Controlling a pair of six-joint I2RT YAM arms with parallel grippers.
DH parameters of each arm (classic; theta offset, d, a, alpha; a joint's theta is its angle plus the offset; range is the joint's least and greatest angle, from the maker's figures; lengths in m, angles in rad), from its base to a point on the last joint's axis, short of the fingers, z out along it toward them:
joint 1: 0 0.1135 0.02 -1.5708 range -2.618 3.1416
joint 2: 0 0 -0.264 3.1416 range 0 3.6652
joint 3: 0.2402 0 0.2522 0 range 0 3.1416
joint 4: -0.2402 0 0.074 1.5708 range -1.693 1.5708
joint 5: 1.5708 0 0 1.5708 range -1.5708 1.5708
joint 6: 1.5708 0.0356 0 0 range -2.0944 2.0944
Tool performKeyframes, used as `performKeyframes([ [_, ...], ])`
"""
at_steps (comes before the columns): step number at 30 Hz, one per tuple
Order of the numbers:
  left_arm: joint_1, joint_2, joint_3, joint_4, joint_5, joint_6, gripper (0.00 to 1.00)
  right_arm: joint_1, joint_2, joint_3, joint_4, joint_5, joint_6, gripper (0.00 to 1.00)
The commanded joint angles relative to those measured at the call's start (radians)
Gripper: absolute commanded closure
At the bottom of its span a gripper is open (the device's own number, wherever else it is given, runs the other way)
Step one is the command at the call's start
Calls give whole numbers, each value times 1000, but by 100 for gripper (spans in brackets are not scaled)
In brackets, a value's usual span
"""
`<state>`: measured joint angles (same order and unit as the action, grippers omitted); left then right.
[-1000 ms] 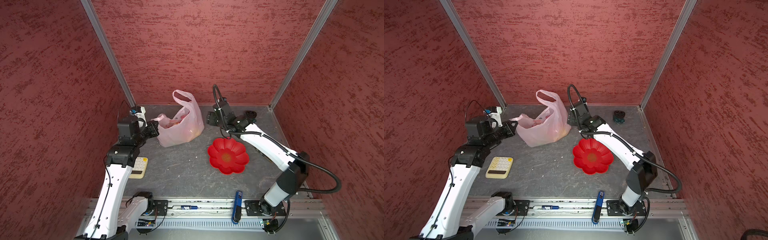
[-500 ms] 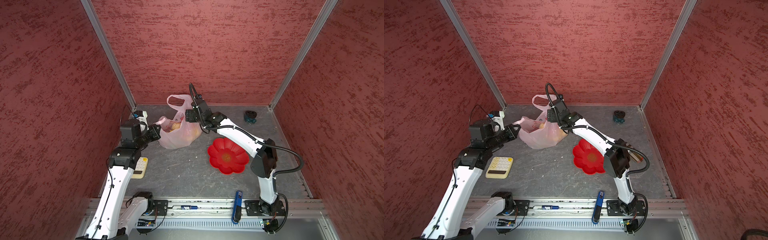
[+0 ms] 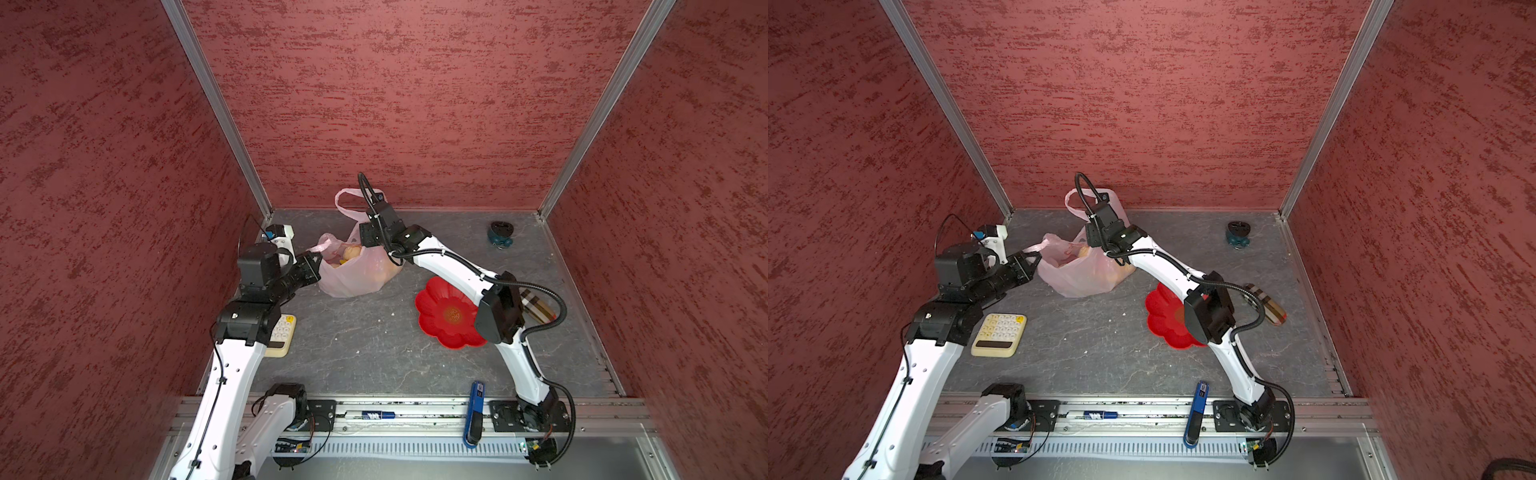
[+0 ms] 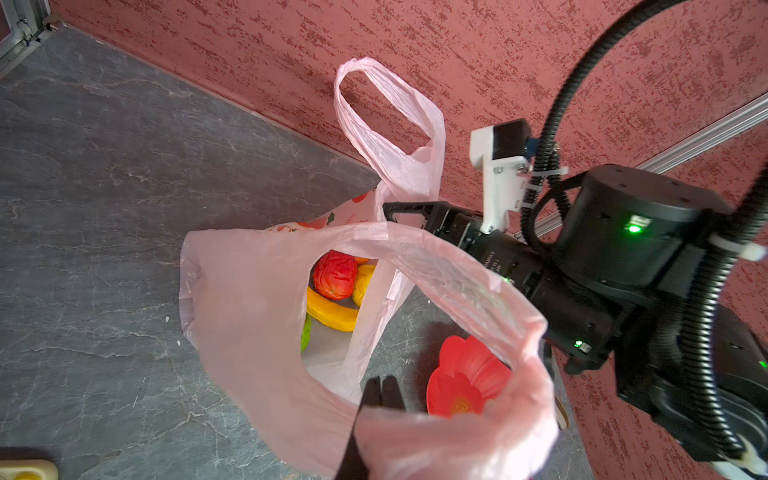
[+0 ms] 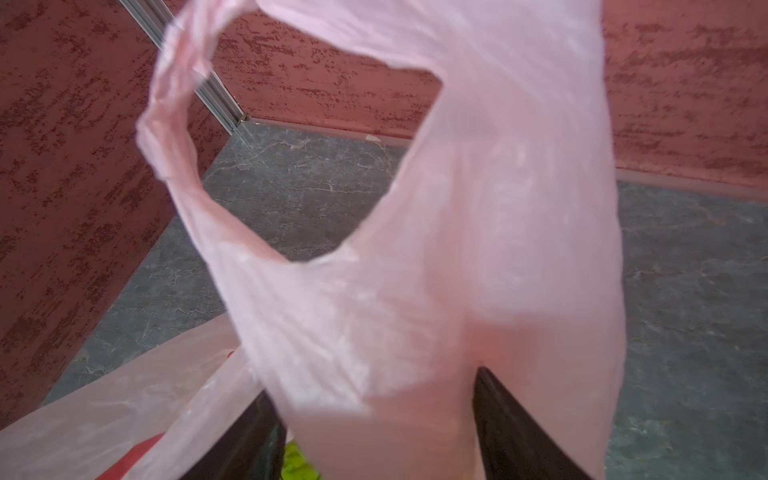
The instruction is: Take the fake fruits out of the plastic bag
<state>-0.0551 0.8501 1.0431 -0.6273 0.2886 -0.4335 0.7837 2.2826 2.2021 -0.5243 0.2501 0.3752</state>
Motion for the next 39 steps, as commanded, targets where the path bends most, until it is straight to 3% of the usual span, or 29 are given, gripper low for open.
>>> performKeyframes([
  [1, 8, -12, -13, 8, -5, -3, 100, 3, 2, 38, -4, 41, -4, 50],
  [5, 7, -11, -11, 8, -22, -5, 100, 3, -14, 26, -7, 52, -13, 79],
  [9, 9, -14, 1, -22, -64, -24, 100, 5, -86, -72, 35, 17, -16, 91],
  [15, 10, -20, 39, -148, -152, -77, 100, 11, -310, -386, 187, -102, 16, 96],
  [20, 3, -61, 12, -170, -123, -149, 100, 39, -494, -639, 282, -191, 53, 97],
  [26, -61, -126, -10, -213, -137, -219, 100, 105, -634, -858, 349, -248, 119, 98],
  [31, -118, -179, -8, -262, -162, -275, 94, 169, -724, -1005, 401, -269, 184, 98],
  [34, -151, -205, 3, -308, -187, -298, 86, 197, -777, -1063, 416, -269, 212, 98],
  [39, -170, -214, -23, -310, -181, -286, 46, 200, -824, -1118, 441, -251, 232, 97],
])
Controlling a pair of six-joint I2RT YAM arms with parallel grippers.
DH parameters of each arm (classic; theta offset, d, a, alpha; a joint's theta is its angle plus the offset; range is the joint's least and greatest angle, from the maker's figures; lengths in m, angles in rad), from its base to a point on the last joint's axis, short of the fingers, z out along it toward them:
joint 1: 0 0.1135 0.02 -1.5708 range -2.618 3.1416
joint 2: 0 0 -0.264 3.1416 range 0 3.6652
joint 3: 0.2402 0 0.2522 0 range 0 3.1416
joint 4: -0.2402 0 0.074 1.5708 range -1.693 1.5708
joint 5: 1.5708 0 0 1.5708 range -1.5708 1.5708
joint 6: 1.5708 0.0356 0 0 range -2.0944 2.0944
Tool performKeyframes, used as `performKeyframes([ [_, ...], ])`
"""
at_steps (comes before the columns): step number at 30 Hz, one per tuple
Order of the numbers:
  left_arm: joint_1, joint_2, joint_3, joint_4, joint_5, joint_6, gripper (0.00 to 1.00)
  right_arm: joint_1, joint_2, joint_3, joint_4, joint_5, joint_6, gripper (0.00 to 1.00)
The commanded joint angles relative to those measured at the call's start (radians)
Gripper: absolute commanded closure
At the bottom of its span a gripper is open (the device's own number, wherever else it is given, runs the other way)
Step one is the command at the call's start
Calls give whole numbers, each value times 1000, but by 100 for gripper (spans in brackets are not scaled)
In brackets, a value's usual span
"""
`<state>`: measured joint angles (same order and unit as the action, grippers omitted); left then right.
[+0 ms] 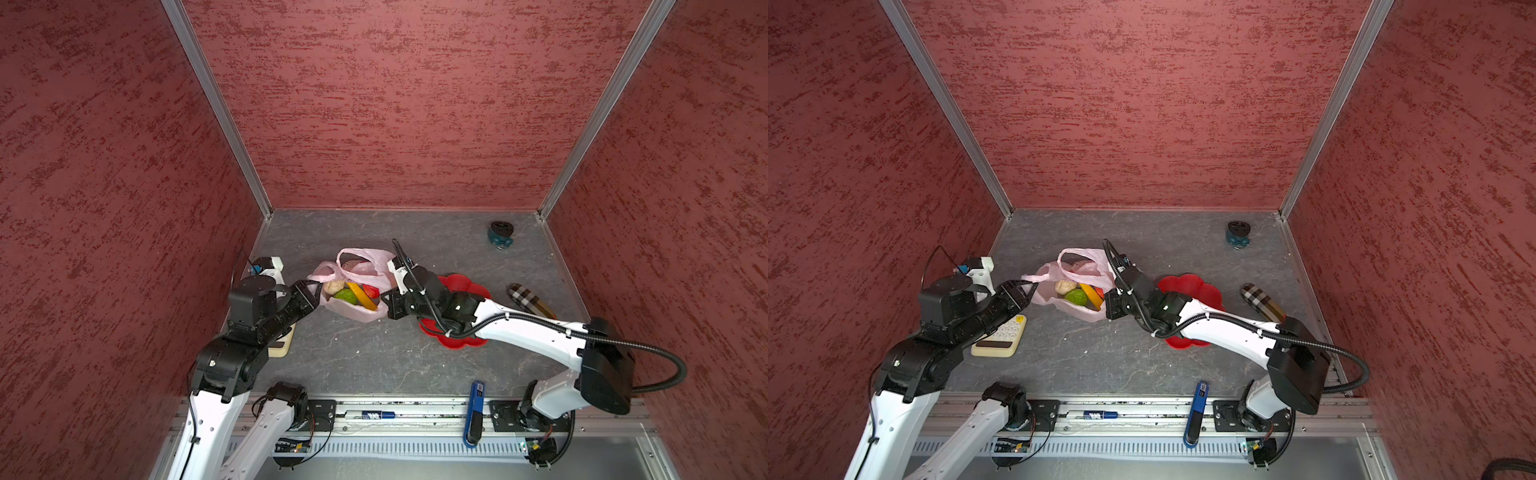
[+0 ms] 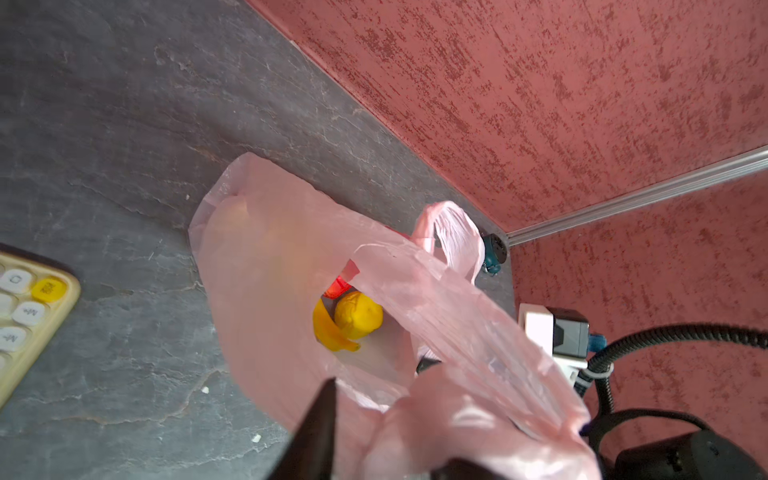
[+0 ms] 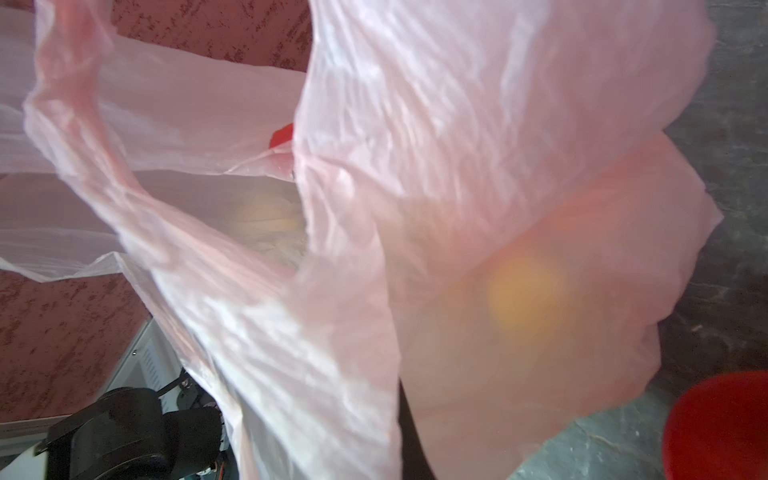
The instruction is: Take the fake fruits out of the plastic bag
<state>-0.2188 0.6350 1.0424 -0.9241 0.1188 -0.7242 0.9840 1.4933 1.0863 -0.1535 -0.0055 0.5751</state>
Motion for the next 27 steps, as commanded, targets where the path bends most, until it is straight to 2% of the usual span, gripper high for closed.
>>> performKeyframes([
  [1, -6, 7, -27, -4, -3, 15, 40, -1, -34, 3, 65, 11, 27, 97],
  [6, -5, 110, -2, 39, 36, 89, 11, -6, -14, 54, 39, 46, 29, 96],
  [10, -5, 205, 46, 66, 56, 164, 1, -14, -13, 58, 64, 35, 41, 96],
  [17, 3, 314, 105, 84, 70, 269, 1, -24, -27, 63, 76, 39, 55, 95],
  [23, 22, 348, 106, 164, 34, 318, 1, -27, -34, 59, 67, 41, 62, 95],
  [27, 29, 375, 152, 173, -2, 400, 1, -27, -34, 58, 56, 50, 58, 95],
])
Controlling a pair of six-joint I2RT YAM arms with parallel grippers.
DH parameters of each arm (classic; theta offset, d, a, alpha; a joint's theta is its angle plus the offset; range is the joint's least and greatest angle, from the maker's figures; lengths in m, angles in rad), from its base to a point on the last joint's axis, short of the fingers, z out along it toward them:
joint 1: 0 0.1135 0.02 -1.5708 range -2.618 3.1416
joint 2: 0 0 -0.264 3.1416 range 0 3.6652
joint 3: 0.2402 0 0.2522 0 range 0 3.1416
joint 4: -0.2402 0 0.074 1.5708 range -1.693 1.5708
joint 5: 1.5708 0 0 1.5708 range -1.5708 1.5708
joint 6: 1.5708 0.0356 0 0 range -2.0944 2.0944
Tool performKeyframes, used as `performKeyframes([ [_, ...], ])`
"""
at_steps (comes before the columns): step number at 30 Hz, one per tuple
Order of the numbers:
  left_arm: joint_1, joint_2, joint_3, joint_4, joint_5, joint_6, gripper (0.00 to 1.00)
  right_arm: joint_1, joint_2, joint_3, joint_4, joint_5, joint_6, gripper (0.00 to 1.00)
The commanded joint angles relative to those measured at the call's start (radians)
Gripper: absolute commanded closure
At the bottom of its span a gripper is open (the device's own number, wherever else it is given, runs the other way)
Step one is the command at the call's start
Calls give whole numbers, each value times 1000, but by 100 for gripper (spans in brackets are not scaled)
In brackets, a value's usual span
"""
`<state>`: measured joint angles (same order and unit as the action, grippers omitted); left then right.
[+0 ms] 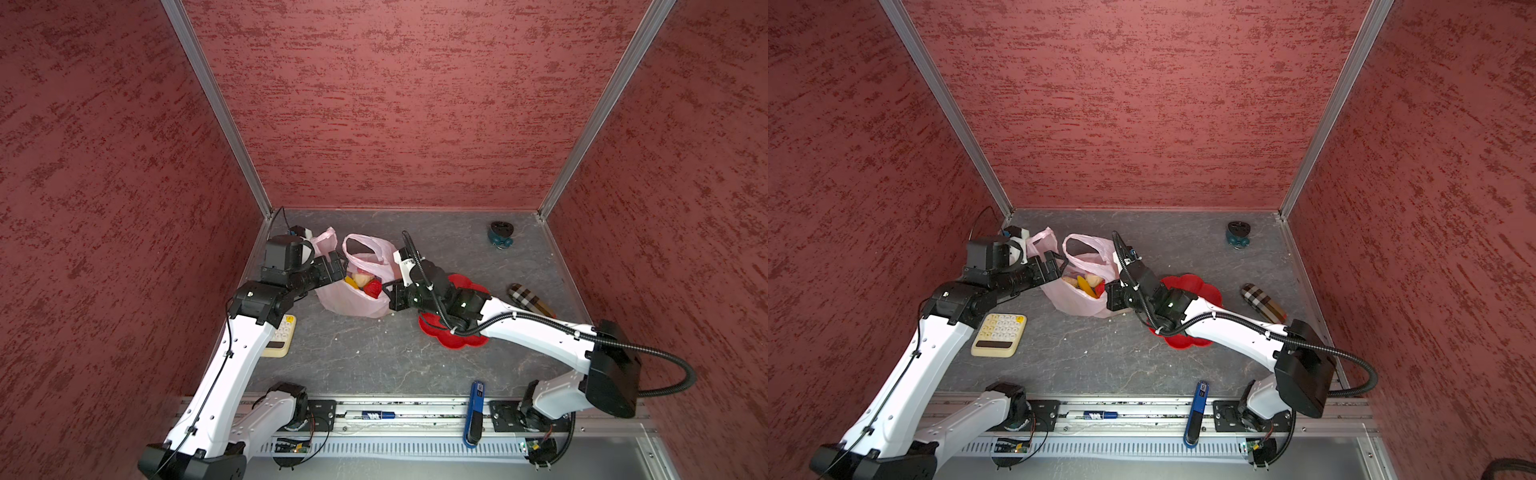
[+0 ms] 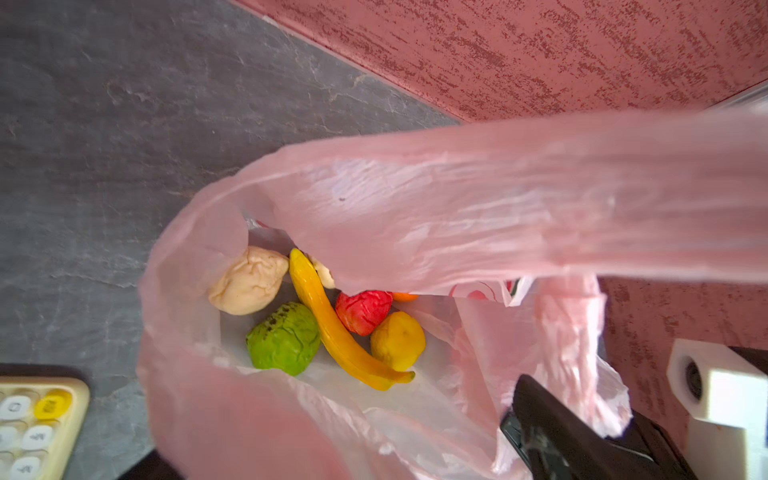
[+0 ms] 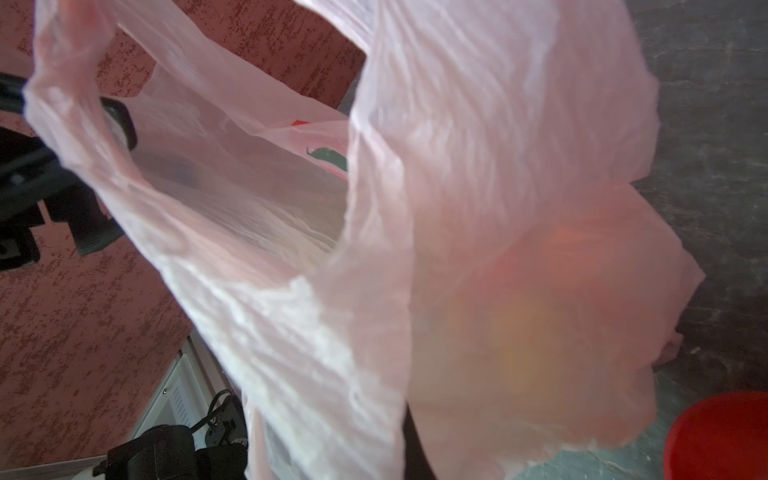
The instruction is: Take the fake fruits out of the plastic bag
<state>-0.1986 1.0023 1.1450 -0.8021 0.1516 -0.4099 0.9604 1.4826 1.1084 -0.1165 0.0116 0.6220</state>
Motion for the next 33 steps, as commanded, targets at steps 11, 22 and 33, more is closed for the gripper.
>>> performKeyframes([
  [11, 11, 105, 192, -80, -29, 330, 1, -6, -24, 36, 27, 31, 15, 94],
  [22, -7, 140, 257, -105, -144, 382, 0, -11, -24, 45, 5, 31, 10, 94],
  [33, -17, 134, 336, -146, -230, 407, 1, -11, -24, 66, -19, 22, -3, 93],
])
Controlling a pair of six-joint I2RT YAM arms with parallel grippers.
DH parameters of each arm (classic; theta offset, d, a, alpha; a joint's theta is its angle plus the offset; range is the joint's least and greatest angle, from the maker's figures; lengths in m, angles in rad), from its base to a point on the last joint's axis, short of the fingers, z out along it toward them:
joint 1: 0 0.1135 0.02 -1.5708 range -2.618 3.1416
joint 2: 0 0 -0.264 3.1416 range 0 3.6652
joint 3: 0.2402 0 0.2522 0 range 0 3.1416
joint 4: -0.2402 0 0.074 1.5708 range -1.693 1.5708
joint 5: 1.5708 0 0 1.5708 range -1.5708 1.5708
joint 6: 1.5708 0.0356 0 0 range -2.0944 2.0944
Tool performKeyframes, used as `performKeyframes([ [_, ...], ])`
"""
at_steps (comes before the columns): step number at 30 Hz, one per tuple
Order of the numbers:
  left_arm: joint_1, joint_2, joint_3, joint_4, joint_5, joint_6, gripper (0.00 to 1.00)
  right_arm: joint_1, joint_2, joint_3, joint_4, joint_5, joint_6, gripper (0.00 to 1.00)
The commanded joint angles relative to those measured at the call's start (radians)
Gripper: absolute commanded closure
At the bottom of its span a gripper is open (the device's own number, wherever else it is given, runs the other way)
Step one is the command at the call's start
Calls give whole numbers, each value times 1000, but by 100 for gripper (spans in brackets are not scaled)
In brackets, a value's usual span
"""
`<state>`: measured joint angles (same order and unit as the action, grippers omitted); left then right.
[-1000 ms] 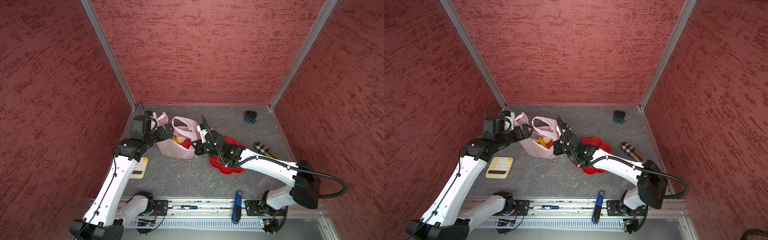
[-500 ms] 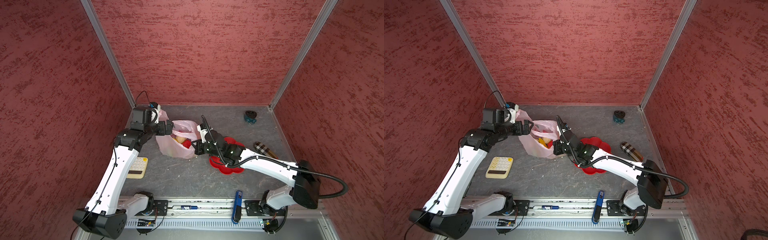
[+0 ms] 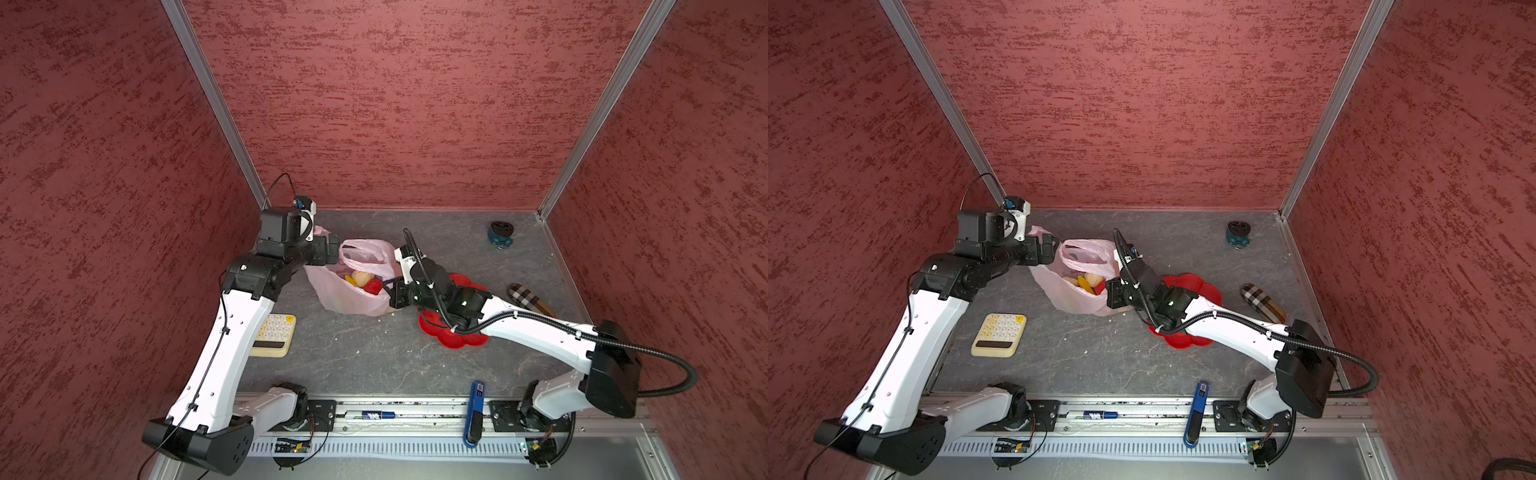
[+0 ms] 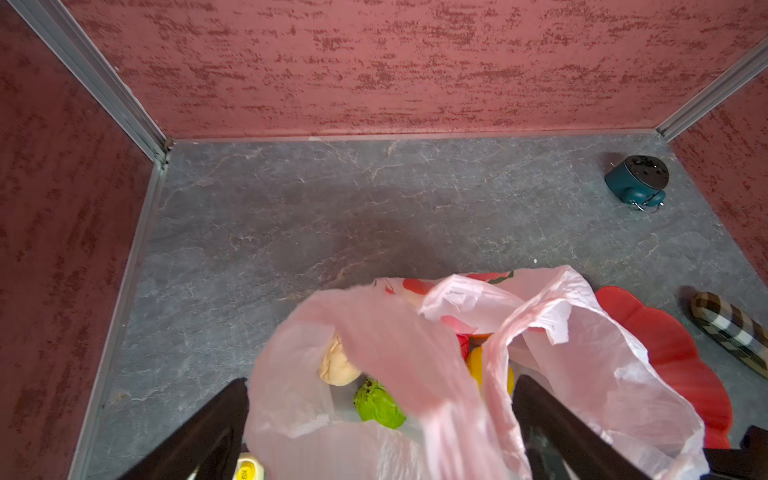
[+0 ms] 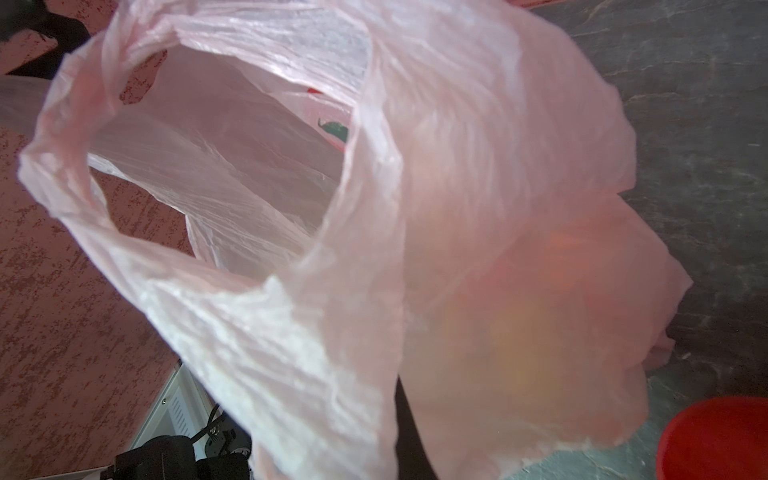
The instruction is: Take the fake fruits out of the plastic bag
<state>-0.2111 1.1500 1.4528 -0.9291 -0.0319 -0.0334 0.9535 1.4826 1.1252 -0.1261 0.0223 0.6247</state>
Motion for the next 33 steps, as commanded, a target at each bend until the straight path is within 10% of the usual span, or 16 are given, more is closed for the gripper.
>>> performKeyframes([
  [1, -4, -9, 33, -17, -54, 35, 1, -4, -24, 51, -14, 11, -8, 93],
  [15, -2, 86, 50, -31, 19, 56, 22, -7, -66, 18, 11, 32, 1, 93],
  [33, 91, 86, -51, 2, 116, -123, 74, -62, -81, -150, 155, -41, -11, 93],
])
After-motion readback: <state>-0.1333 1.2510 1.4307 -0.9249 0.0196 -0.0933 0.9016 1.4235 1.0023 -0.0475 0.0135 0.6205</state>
